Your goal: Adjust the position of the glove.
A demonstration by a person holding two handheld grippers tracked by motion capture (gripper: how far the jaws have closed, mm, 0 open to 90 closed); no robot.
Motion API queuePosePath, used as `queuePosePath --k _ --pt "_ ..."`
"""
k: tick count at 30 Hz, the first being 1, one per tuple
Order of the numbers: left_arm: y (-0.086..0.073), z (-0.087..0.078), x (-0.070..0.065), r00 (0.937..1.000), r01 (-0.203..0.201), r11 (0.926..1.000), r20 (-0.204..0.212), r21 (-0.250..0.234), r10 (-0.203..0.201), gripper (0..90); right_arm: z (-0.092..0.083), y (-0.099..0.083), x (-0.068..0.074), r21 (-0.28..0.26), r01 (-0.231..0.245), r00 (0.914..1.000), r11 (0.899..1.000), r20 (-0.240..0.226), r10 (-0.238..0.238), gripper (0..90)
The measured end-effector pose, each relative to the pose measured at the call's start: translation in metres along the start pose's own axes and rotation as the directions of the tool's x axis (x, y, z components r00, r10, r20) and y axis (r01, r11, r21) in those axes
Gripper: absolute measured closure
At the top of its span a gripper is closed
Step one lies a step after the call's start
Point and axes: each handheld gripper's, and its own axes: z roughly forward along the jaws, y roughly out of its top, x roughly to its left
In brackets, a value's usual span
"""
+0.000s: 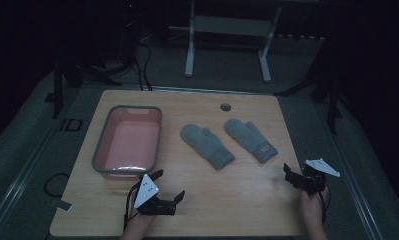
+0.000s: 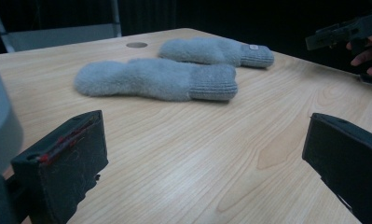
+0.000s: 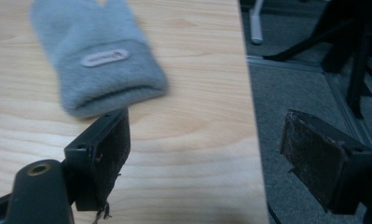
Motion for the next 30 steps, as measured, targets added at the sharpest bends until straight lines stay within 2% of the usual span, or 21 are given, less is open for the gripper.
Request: queuePosePath --k 2,6,8,9,11,12,15,18,21,24,28,30 --pt "0.0 -0.001 0.0 1.0 -0.001 1.0 -0.002 -0.003 0.001 0.2 0.001 0.005 0.002 -0.002 0.044 0.999 0.999 -0.004 -0.044 15.5" --pt "0.0 -0.001 0.0 1.0 -0.001 1.0 -0.001 -0.003 0.001 0.2 0.002 0.008 0.003 0.005 0.017 0.9994 1.0 -0.03 -0.017 14.9" --pt "0.0 -0.001 0.0 1.0 0.002 1.0 0.001 0.002 -0.002 0.2 0.0 0.01 0.006 -0.015 0.056 0.9981 0.998 -0.023 -0.057 14.9" --pt "0.0 -0.001 0.0 1.0 0.002 1.0 0.001 0.002 -0.002 0.2 -0.001 0.012 0.008 -0.005 0.066 0.9975 0.998 -0.025 -0.066 14.9" --pt "0.0 0.0 0.0 1.0 0.003 1.0 0.006 0.007 -0.003 0.2 -0.003 0.015 0.009 -0.026 0.039 0.9952 0.999 -0.088 -0.042 14.9" --pt "0.0 0.0 0.0 1.0 0.002 1.0 0.007 0.009 -0.002 0.2 -0.004 0.018 0.011 -0.034 0.034 0.9931 0.999 -0.111 -0.037 14.9" --pt "0.0 0.0 0.0 1.0 0.005 1.0 0.008 0.008 -0.005 0.2 -0.007 0.027 0.019 -0.056 0.062 0.9865 0.996 -0.148 -0.07 14.8" --pt "0.0 0.0 0.0 0.9999 0.007 0.9999 0.008 0.008 -0.007 0.2 -0.006 0.037 0.025 -0.072 0.099 0.9817 0.993 -0.156 -0.109 14.1" --pt "0.0 0.0 0.001 0.9999 0.011 0.9999 0.01 0.011 -0.011 0.2 -0.005 0.049 0.029 -0.091 0.109 0.977 0.99 -0.174 -0.124 14.1" --pt "0.0 0.0 0.001 0.9999 0.008 0.9999 0.01 0.014 -0.008 0.2 -0.005 0.063 0.032 -0.107 0.141 0.9712 0.984 -0.178 -0.159 14.1" --pt "0.0 0.001 0.001 0.9999 0.009 0.9998 0.014 0.018 -0.009 0.2 -0.006 0.081 0.038 -0.121 0.162 0.9595 0.979 -0.212 -0.185 14.1" --pt "0.0 0.001 0.0 0.9999 0.007 0.9998 0.014 0.019 -0.007 0.2 -0.005 0.091 0.042 -0.124 0.182 0.9494 0.975 -0.236 -0.208 14.6"
